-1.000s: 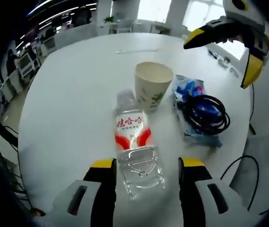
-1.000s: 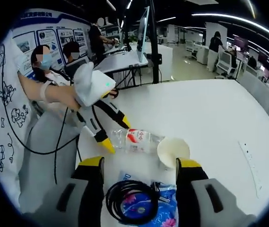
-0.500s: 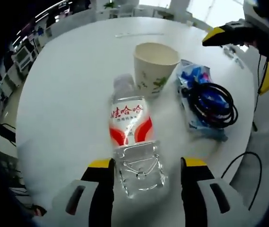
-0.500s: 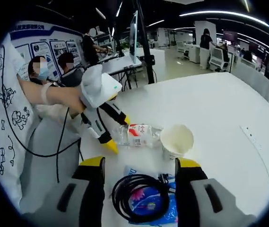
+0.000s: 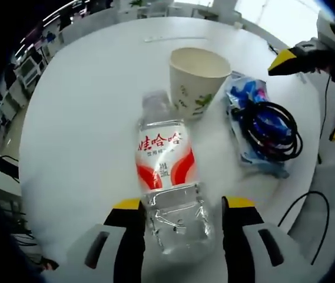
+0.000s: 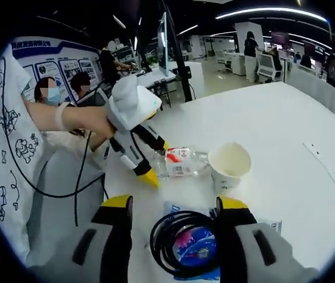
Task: Arrange the tabletop items into an orderly group along one side of the table until the central work area is clear of visible clutter.
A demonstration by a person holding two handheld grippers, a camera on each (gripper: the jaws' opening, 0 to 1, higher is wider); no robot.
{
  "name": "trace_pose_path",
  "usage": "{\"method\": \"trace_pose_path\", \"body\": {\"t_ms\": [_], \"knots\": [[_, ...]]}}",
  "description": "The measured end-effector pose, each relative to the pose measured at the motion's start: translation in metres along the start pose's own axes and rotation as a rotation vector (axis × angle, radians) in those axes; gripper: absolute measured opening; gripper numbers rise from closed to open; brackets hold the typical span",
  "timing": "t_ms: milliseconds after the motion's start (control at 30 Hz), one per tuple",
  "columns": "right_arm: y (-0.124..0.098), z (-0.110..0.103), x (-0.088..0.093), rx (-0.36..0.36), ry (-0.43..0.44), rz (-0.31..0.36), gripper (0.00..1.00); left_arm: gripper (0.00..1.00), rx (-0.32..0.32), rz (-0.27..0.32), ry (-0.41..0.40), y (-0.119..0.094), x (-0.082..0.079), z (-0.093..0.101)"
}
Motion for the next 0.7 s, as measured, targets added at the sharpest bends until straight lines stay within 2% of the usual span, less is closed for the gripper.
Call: {"method": "trace_pose_path", "body": {"t_ms": [33,67,200,300,333,433,467,500,567,600,633,667,700], "knots": [[0.001,-0.002,-0.002,-0.01,0.031,0.025,0.55,0.44,-0.012,-0.005,0.009,0.0,0.0,-0.001],[0.002,-0.003,-0.008,-0.026,0.086,0.092,0.55,0.44,-0.008,-0.007,0.001,0.0,0.0,0.001],[0.007,-0.001,-0.014,-0.067,0.268,0.21,0.47,0.43,-0.021,-0.011,0.004,0.001,0.0,0.001],[0.017,-0.003,-0.012,-0.089,0.336,0.232,0.47,0.42,-0.024,0.0,-0.014,0.001,0.0,0.0],[0.02,-0.005,-0.01,-0.093,0.341,0.221,0.47,0.42,-0.025,0.003,-0.013,0.001,0.0,0.0],[0.031,-0.006,-0.008,-0.07,0.408,0.229,0.47,0.41,-0.024,0.023,-0.026,0.001,0.001,0.0],[0.035,-0.006,-0.01,-0.065,0.436,0.256,0.46,0.41,-0.027,0.035,-0.026,0.0,0.001,0.0],[0.039,-0.004,-0.008,-0.045,0.512,0.253,0.43,0.41,-0.027,0.048,-0.024,0.0,0.002,0.0],[0.044,-0.009,-0.012,-0.08,0.526,0.299,0.37,0.4,-0.031,0.062,-0.017,0.0,0.002,0.0],[0.048,-0.01,-0.011,-0.083,0.596,0.289,0.34,0.4,-0.034,0.072,-0.014,-0.001,0.003,0.0],[0.05,-0.008,-0.016,-0.072,0.617,0.347,0.35,0.4,-0.036,0.078,-0.017,-0.001,0.003,0.0],[0.053,-0.006,-0.017,-0.079,0.71,0.388,0.37,0.4,-0.035,0.092,-0.03,-0.001,0.004,-0.001],[0.057,-0.006,-0.015,-0.09,0.756,0.37,0.37,0.4,-0.034,0.093,-0.035,-0.001,0.004,-0.001]]}}
Point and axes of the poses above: the point that each gripper's makers call its tool centre point, and the gripper's own axes: y roughly forward along the fingers, z roughly to its right, x roughly out of its underside, the point moved 6 cm from there along -y, roughly backward along the fingers, and after that the axes turned 9 degrees about -z, right-handed, at the moved point
